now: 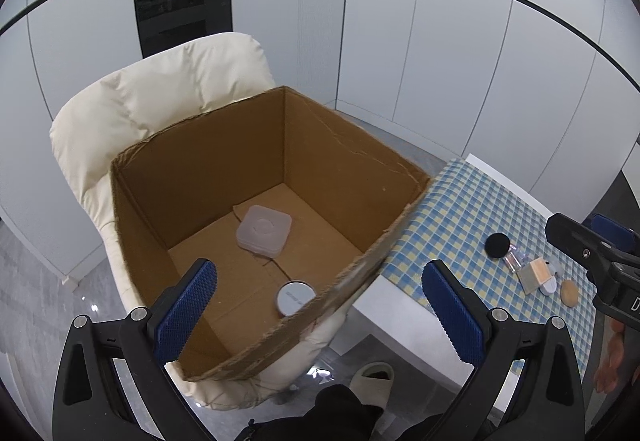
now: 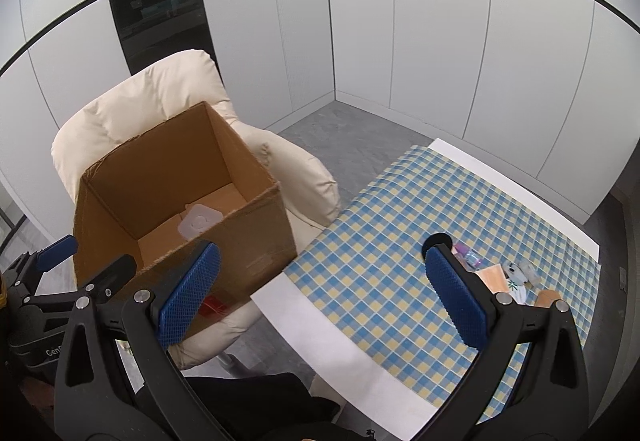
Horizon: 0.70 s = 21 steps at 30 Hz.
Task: Organize objects
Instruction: 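Move both open tools back over the checkered cloth toward the cosmetics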
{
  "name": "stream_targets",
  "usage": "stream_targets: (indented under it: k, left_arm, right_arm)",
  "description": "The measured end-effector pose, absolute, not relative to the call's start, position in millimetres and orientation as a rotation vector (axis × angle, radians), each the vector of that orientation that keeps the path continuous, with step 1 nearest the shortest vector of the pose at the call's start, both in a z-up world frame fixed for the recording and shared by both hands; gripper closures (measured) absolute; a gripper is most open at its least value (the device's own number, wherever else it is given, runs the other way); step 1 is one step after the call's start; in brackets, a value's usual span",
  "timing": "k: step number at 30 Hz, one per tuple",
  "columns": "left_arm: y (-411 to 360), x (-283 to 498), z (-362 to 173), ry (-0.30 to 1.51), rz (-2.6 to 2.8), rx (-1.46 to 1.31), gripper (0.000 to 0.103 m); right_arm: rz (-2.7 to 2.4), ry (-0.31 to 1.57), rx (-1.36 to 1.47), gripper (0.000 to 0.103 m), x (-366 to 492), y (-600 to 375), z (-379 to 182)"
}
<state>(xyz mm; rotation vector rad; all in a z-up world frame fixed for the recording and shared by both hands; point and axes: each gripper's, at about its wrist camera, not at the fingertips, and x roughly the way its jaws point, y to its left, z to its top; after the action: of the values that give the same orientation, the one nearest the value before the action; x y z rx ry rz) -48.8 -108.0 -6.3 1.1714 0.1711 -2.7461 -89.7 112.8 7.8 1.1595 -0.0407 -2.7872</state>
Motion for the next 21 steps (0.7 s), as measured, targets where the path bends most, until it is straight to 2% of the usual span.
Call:
stream_targets:
  k: [21]
  left_arm:
    - [-65,-58,-7,0.127,-2.821,1.205,0.001]
  right_arm:
    - [-2.855,-0.093,1.192,0.0,-77,160,8]
